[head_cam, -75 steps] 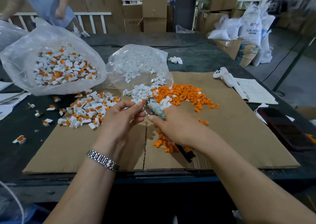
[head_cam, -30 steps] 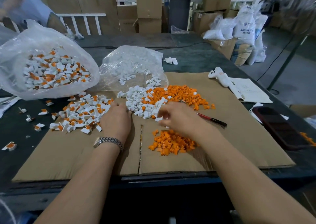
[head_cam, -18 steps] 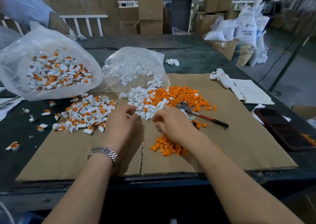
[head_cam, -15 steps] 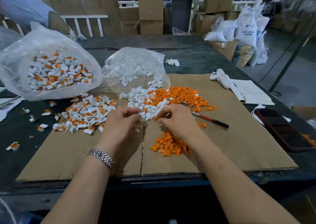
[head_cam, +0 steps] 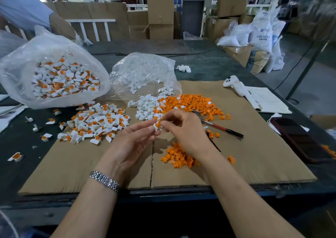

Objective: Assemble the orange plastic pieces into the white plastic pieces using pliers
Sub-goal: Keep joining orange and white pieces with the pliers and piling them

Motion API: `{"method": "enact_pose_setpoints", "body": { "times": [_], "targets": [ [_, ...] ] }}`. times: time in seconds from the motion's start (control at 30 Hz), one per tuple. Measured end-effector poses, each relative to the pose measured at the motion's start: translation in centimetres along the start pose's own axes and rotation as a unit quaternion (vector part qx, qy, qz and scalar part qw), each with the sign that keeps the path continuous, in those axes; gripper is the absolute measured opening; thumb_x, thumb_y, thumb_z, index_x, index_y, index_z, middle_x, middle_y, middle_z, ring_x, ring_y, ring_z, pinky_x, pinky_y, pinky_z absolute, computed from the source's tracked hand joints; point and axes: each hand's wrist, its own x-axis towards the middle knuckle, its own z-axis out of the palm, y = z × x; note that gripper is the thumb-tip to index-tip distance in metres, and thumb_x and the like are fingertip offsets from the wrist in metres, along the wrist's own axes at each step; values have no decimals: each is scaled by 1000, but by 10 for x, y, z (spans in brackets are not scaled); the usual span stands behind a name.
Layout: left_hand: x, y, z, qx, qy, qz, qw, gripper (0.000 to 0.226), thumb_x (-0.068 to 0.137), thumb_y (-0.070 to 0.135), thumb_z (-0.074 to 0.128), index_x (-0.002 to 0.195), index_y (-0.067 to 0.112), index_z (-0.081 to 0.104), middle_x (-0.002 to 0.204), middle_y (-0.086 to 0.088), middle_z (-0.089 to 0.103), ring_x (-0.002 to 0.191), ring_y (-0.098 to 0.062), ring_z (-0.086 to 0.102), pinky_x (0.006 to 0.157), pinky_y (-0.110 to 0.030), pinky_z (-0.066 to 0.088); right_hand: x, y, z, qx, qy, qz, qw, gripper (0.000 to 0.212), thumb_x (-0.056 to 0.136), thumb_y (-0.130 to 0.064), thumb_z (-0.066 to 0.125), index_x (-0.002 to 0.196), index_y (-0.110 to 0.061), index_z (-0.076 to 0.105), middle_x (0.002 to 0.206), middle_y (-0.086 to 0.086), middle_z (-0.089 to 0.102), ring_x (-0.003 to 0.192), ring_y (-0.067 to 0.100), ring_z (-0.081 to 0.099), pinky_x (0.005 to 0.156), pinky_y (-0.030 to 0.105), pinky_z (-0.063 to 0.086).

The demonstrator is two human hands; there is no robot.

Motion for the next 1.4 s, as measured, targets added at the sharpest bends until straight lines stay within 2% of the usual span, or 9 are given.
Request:
{"method": "enact_pose_setpoints", "body": {
  "times": [0.17,0.4,0.5,0.6,0.7,0.87,1.0,1.2,1.4],
  "targets": [
    [-9,0,10,1,19,34,999,24,72,-5,76,95,-2,80,103,-24,77,91,-28,78,76,-23,61,-1,-2,5,-110,14,-40,993,4,96,-22,65,96,-21,69,95,-8,67,86,6,61,77,24,50],
    [-19,0,22,-55,19,46,997,25,73,-9,71,98,-8,69,94,-20,76,87,-25,78,76,-23,62,-5,-6,3,-103,3,-93,990,4,97,-17,64,95,-18,67,97,-6,63,89,8,58,78,24,47],
    [-22,0,21,134,66,113,982,19,80,0,78,98,1,74,102,-12,78,96,-19,77,77,-18,59,-7,-8,4,-127,3,-70,989,4,98,-21,63,97,-21,67,98,-7,63,89,8,58,78,30,50],
    [-23,-6,20,326,96,213,916,10,84,11,82,93,14,77,94,7,79,91,-2,74,74,-10,54,-8,-8,8,-69,26,3,997,5,98,-25,63,94,-27,65,88,-13,64,81,0,59,70,16,44],
    [-24,-7,19,282,88,217,931,10,83,17,84,91,21,79,93,7,79,91,-3,74,78,-13,55,-8,-9,6,17,29,31,999,4,97,-22,64,95,-23,67,83,-13,64,76,-3,59,68,12,43],
    [-20,-3,20,-6,15,81,997,17,74,4,79,89,10,82,99,-12,77,99,-28,76,84,-28,61,-14,-10,4,6,25,-29,999,4,97,-15,65,96,-18,68,87,-11,65,81,1,59,73,11,44],
    [-20,2,14,41,-33,29,998,19,77,1,76,95,3,81,103,-25,76,90,-28,78,76,-24,61,-15,-9,1,-45,27,-59,997,5,96,-17,66,95,-22,68,95,-11,64,88,3,59,76,14,46],
    [-23,0,17,212,-19,185,959,23,81,12,79,103,19,81,105,-9,79,98,-23,77,82,-22,60,-17,-14,12,4,80,12,997,3,95,-21,67,93,-22,68,86,-9,68,82,4,64,72,19,55],
    [-22,6,11,106,-67,109,986,27,80,9,75,106,12,81,112,-20,76,103,-32,76,84,-27,61,-19,-19,-8,59,-38,-24,997,22,94,-13,69,113,-23,68,87,0,67,80,15,66,77,31,59]
  ]
}}
